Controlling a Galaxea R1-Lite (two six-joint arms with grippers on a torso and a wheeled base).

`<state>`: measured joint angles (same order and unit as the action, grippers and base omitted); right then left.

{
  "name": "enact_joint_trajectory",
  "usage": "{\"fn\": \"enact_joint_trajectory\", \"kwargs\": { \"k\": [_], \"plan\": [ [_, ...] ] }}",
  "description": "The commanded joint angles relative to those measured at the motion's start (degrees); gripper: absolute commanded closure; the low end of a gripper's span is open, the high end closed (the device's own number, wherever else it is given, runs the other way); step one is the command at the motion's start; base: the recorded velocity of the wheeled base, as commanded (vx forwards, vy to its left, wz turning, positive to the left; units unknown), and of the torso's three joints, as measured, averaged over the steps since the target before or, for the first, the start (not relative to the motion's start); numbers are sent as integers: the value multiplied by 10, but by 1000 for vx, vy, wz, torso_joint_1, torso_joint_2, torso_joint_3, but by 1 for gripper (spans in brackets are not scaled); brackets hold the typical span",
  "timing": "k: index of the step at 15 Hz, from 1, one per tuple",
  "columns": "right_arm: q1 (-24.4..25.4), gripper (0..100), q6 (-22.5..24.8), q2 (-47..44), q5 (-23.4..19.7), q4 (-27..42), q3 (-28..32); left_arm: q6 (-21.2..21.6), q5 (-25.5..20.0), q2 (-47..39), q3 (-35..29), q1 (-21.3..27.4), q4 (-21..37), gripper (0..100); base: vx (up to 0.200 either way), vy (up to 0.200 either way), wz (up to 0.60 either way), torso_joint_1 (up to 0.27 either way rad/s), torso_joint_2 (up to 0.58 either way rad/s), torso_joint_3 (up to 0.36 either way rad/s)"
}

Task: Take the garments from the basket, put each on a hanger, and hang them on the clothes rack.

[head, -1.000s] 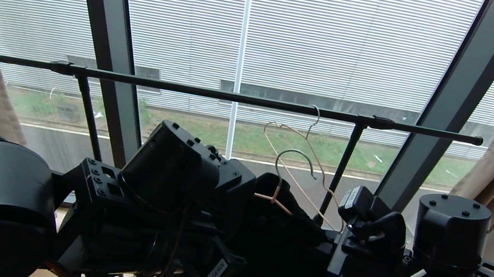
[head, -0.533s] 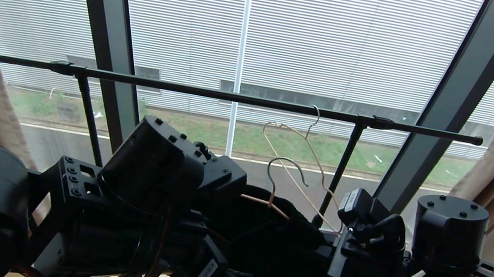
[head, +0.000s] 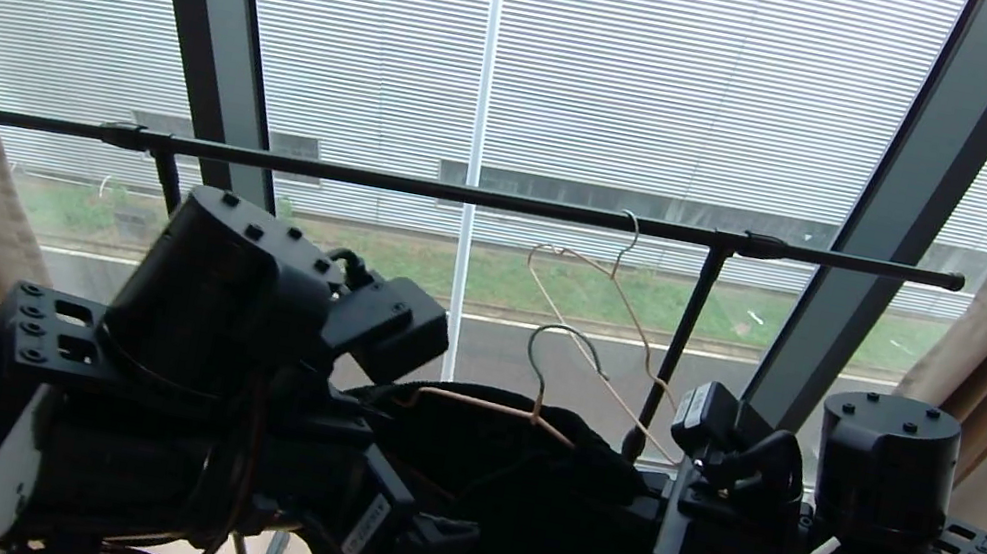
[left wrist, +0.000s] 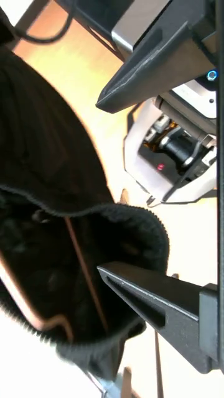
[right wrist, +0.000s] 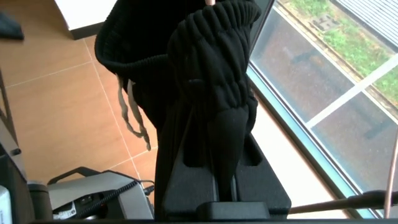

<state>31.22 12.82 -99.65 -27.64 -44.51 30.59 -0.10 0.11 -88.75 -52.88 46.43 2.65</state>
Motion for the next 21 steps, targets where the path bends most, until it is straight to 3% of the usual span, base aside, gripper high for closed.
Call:
{"fn": "enact_joint_trajectory", "kwargs": {
  "k": [1, 3, 5, 7, 8, 9, 13, 16, 21],
  "plan": [
    [-16, 100, 1, -1, -26, -1, -4, 33, -6, 63, 16, -63, 1, 0, 0, 0, 0, 0, 0, 0],
    [-26, 100, 1, 2, -58, -1, -11, 108, -73, 90, 42, -131, 0, 0, 0, 0, 0, 0, 0, 0],
    [-36, 100, 1, 5, -96, -8, -18, 245, -243, 118, 80, -246, 0, 0, 0, 0, 0, 0, 0, 0],
    [-49, 100, 1, 3, -146, -58, -40, 335, -322, 104, 92, -311, 0, 0, 0, 0, 0, 0, 0, 0],
    [-51, 100, 1, 2, -157, -67, -44, 346, -337, 96, 94, -318, 0, 0, 0, 0, 0, 0, 0, 0],
    [-54, 100, 1, 3, -182, -88, -54, 387, -358, 77, 96, -333, -3, 0, 0, 0, 0, 0, 0, 0],
    [-60, 100, 2, 3, -220, -92, -65, 439, -401, 46, 98, -339, -34, 0, 0, 0, 0, 0, 0, 0],
    [-74, 100, 3, 5, -256, -92, -66, 613, -411, -29, 88, -375, -37, 0, 0, 0, 0, 0, 0, 0],
    [-75, 100, 12, 6, -284, -92, -71, 619, -431, -55, 70, -354, -37, 0, 0, 0, 0, 0, 0, 0]
  ]
}}
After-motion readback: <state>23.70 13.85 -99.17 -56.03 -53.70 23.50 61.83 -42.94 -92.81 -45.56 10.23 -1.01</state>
